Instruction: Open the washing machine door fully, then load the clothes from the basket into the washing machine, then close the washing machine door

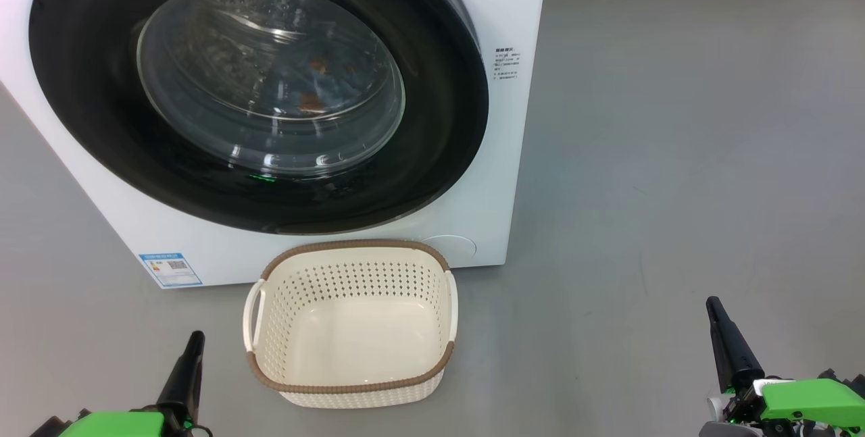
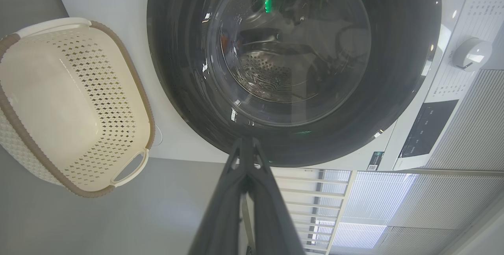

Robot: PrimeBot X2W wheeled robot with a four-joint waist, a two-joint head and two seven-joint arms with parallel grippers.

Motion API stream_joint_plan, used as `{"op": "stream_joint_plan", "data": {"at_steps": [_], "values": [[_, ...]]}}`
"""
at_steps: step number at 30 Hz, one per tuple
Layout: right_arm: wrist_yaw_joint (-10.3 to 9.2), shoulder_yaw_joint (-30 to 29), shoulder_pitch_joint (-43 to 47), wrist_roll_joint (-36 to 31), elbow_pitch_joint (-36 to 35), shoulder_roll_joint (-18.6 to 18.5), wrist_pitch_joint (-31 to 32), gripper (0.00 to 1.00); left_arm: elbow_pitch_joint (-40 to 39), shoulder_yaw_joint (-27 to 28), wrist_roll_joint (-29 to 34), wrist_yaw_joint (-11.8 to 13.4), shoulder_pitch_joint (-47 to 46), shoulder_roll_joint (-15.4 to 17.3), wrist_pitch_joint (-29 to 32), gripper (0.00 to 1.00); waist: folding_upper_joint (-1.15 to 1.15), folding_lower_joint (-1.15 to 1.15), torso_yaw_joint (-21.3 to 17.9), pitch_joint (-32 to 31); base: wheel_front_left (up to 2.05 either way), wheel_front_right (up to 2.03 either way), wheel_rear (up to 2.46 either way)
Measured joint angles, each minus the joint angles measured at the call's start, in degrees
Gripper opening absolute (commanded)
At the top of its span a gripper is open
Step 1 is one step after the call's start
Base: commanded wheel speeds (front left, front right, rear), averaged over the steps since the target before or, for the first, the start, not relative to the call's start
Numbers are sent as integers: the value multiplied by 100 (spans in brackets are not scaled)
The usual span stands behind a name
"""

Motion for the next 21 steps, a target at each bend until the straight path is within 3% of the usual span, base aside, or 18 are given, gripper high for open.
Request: {"op": "stream_joint_plan", "data": {"at_steps": [21], "values": [[0, 0, 0, 0, 0, 0, 0, 0, 0, 1, 0, 0, 0, 0, 0, 0, 0, 0, 0, 0, 0, 0, 0]]}}
